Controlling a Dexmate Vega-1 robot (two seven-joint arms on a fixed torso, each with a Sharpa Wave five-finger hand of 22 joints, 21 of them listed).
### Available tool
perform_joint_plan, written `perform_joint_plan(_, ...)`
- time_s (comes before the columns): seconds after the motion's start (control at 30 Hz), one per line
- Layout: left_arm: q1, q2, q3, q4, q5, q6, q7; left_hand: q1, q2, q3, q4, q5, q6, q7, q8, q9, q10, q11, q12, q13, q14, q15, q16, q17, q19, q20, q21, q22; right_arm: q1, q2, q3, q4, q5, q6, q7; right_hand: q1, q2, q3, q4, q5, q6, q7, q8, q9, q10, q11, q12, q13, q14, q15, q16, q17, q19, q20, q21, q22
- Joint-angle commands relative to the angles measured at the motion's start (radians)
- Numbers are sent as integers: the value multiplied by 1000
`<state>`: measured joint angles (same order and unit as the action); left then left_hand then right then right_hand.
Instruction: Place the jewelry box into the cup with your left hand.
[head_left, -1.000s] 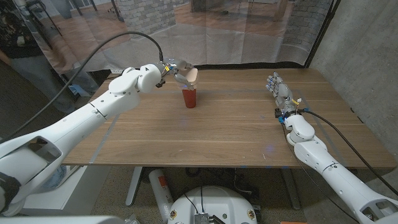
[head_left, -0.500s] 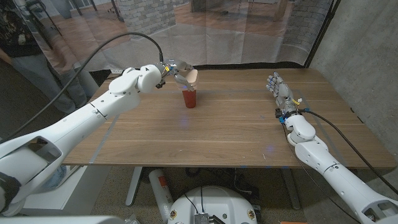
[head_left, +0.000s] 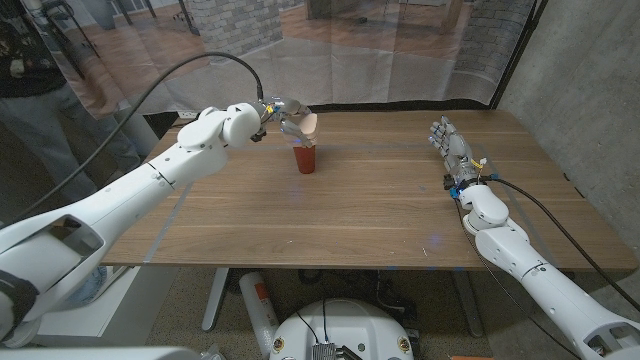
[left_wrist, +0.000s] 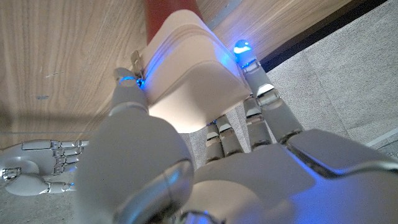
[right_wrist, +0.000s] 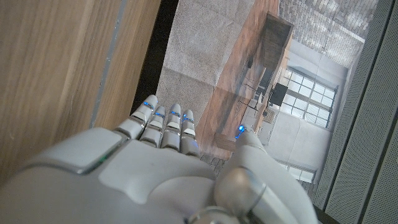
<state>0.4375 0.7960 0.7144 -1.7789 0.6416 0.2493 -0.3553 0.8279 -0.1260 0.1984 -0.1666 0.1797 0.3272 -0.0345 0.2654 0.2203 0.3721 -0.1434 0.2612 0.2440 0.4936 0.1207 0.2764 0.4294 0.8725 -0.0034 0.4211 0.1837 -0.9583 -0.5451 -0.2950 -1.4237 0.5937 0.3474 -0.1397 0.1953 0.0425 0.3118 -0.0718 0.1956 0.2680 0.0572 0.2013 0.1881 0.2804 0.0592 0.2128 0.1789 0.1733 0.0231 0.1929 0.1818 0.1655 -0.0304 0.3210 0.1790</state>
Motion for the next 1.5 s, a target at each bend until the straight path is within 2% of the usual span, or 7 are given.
perform_joint_plan(0.03, -30, -10, 23, 24, 1, 12, -32, 168, 178, 54, 54, 9, 36, -26, 7, 4, 26, -14, 3, 4, 182, -219, -1, 4, -4, 2, -2, 6, 1, 7, 0, 14, 3, 10, 5, -1, 9, 0, -6, 0, 6, 3, -5, 3, 8, 3, -4, 4, 12, 1, -3, 3, 5, 0, -6, 3)
perform_joint_plan(0.77, -51, -3, 34, 23, -14, 34, -83, 143, 167, 42, 66, 9, 33, -30, 3, 5, 16, -10, -8, 6, 142, -200, -31, 4, -72, 32, -30, 7, -2, 8, 4, 12, 2, 20, 2, -2, 10, -2, -7, 0, 8, 3, -4, 3, 10, 2, -3, 4, 13, 2, -3, 3, 8, 1, -13, 3)
perform_joint_plan(0.93, -55, -4, 39, 20, -11, 38, -91, 130, 164, 36, 73, 10, 31, -29, 1, 5, 12, -13, -13, 6, 120, -193, -42, 4, -94, 46, -39, 8, -7, 6, 6, 7, 3, 19, 0, -2, 10, -2, -8, 0, 8, 2, -4, 3, 10, 2, -3, 4, 13, 3, -3, 3, 10, 1, -14, 3)
perform_joint_plan(1.17, -63, -7, 45, 20, -10, 47, -108, 120, 162, 32, 78, 12, 31, -27, 0, 5, 13, -10, -14, 6, 120, -188, -44, 4, -111, 43, -45, 9, -12, 4, 9, 3, 3, 18, -4, -2, 10, -2, -8, 0, 9, 2, -4, 3, 9, 1, -4, 4, 13, 1, -3, 3, 10, 2, -16, 3)
perform_joint_plan(1.5, -67, -7, 49, 25, -5, 52, -110, 102, 159, 24, 87, 21, 12, -23, -11, 4, -7, 0, -27, 7, 59, -168, -70, 2, -202, 70, -79, 14, -8, 5, 6, 6, 3, 16, -2, -2, 11, -2, -9, 0, 8, 0, -4, 3, 10, 1, -3, 4, 13, 1, -3, 3, 11, 2, -19, 4)
